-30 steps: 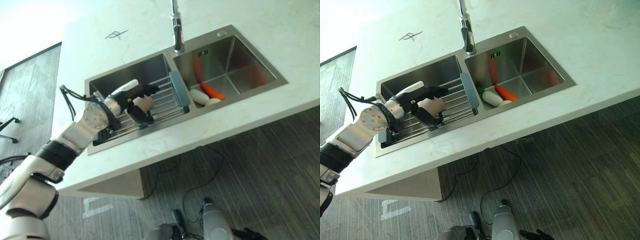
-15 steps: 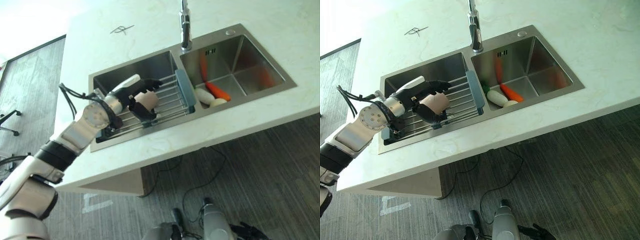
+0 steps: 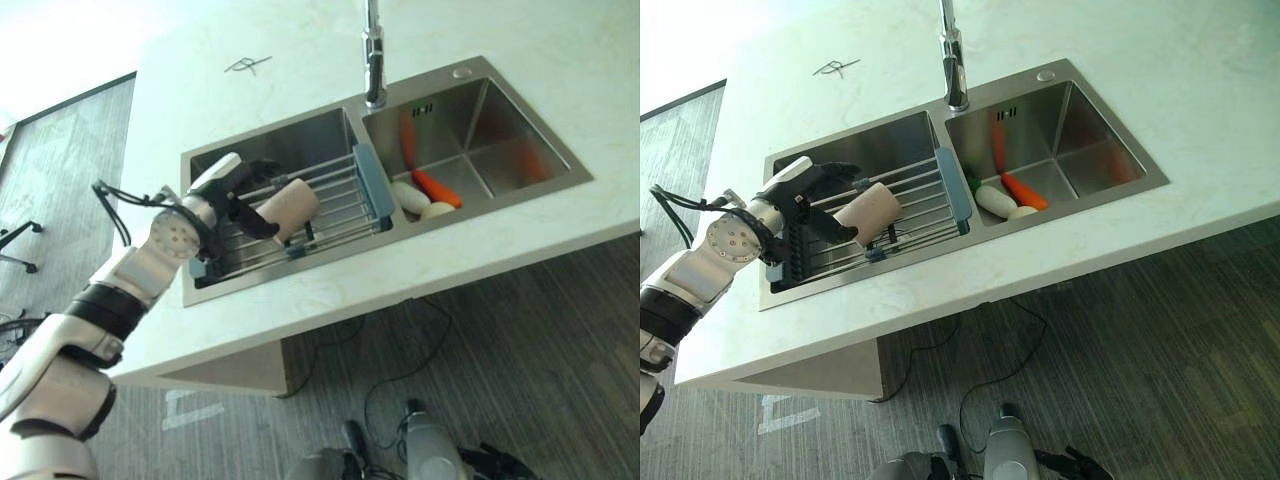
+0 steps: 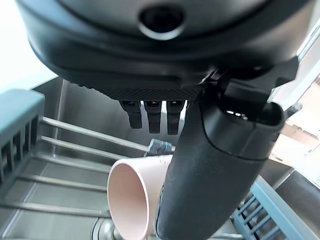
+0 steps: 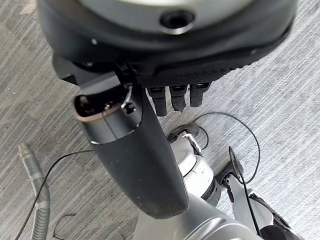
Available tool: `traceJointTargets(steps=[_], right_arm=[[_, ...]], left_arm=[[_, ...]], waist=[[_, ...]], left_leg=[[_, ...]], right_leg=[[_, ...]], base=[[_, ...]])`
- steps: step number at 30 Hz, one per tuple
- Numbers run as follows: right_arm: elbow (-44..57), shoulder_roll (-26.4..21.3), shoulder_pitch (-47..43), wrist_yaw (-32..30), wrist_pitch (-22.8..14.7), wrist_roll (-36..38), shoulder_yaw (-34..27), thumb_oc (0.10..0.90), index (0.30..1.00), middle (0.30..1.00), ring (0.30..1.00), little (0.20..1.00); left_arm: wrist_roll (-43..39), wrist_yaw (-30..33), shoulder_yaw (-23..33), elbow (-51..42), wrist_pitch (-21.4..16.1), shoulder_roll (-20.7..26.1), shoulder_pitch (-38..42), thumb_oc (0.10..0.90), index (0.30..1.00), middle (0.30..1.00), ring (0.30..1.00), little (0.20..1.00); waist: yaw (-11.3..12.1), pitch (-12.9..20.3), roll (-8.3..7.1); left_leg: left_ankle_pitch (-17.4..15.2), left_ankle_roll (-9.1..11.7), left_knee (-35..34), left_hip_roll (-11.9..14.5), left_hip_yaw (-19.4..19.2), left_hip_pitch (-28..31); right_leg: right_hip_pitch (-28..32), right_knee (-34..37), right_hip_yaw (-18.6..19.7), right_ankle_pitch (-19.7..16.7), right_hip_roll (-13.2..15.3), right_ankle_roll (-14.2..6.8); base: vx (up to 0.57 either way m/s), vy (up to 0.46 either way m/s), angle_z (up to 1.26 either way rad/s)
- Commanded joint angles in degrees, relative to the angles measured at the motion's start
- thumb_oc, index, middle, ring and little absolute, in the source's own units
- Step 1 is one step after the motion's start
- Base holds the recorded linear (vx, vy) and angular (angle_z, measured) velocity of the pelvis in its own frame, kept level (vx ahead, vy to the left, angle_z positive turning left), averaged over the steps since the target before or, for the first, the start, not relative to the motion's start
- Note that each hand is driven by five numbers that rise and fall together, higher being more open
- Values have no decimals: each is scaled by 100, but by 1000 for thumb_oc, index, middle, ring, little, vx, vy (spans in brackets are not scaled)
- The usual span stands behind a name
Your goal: Place the dishes in the dishwasher.
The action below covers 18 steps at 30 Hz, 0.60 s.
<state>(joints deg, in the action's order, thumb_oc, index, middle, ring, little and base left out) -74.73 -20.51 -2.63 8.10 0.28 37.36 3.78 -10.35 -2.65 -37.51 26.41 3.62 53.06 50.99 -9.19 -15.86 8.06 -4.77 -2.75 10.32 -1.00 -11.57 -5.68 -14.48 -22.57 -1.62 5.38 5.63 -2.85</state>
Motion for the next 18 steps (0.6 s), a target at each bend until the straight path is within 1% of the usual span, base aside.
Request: traceJointTargets(steps=[1,4,8,11,18], right_arm=[[113,-24,427,-28,-78,315,93,800,900,900,900,900],[146,-23,442,-34,-52,225,74,800,900,900,900,900],[133,-19,455,-32,-18,202,77,800,900,900,900,900],[103,-3,441,-19,-6,132,85,800,900,900,900,900],[109,-28,411,45,-55,149,125,800,900,900,900,900]], left_arm=[[146,544,962,61,-246,310,489,800,900,900,900,900],[16,570,1007,141,-257,252,427,800,900,900,900,900],[-367,460,1129,182,-247,119,336,800,900,900,900,900],[-645,372,1171,221,-173,-57,318,800,900,900,900,900],[-685,252,1076,185,27,-120,459,800,900,900,900,900]], waist=[[-28,502,12],[-40,515,8],[-44,507,-14],[-69,465,-39],[-105,403,-63]], left_leg=[[-474,492,687,442,307,-363],[-488,489,687,446,302,-331],[-488,490,687,458,302,-318],[-484,488,687,467,302,-327],[-450,494,687,500,297,-348]], right_leg=[[328,538,225,-22,307,-560],[360,538,230,1,296,-550],[372,538,233,1,285,-545],[359,538,244,-7,268,-538],[343,538,269,-25,227,-515]], base=[[48,-5,6],[41,-1,4],[0,0,0],[0,0,0],[-5,-6,-2]])
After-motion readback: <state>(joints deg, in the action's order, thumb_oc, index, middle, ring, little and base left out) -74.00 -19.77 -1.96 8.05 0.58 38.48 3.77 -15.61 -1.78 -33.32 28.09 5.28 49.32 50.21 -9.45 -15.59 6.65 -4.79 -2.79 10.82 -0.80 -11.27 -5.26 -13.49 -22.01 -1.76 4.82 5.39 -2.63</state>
